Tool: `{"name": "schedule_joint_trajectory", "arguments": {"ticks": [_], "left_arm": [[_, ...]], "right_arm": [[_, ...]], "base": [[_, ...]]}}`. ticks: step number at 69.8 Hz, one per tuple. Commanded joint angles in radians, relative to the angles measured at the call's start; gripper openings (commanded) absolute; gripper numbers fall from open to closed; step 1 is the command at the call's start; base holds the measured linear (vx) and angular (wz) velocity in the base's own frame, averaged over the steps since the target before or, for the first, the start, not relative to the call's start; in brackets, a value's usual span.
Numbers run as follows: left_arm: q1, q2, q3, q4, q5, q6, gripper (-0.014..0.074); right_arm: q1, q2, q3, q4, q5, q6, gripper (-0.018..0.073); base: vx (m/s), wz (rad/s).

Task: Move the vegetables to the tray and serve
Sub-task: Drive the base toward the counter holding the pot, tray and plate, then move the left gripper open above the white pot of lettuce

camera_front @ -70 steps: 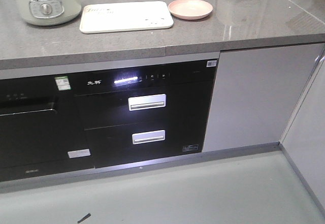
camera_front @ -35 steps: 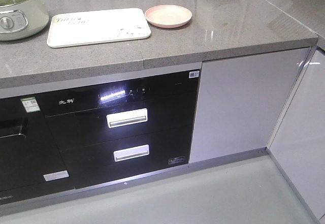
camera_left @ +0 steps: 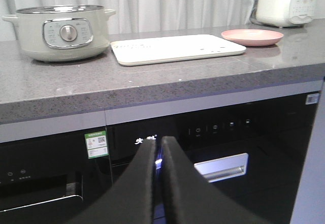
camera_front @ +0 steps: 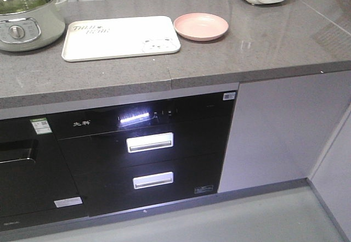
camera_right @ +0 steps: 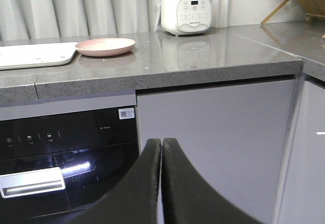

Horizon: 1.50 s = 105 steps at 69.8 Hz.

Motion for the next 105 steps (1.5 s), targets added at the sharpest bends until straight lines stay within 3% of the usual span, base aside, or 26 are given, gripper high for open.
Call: {"name": "schedule_joint_trajectory", "arguments": {"ticks": [1,105], "left_arm": [[0.001,-0.014,0.028,-0.009,-0.076,-0.009,-0.0006],[-0.001,-0.014,0.028,-0.009,-0.076,-0.009,-0.0006]], "right_arm": [[-0.002,-0.005,0.016,-0.009,-0.074,-0.002,-0.0006],[-0.002,-0.005,0.016,-0.009,-0.074,-0.002,-0.0006]], "base": [[0.16,0.17],[0.17,0.12]]}}
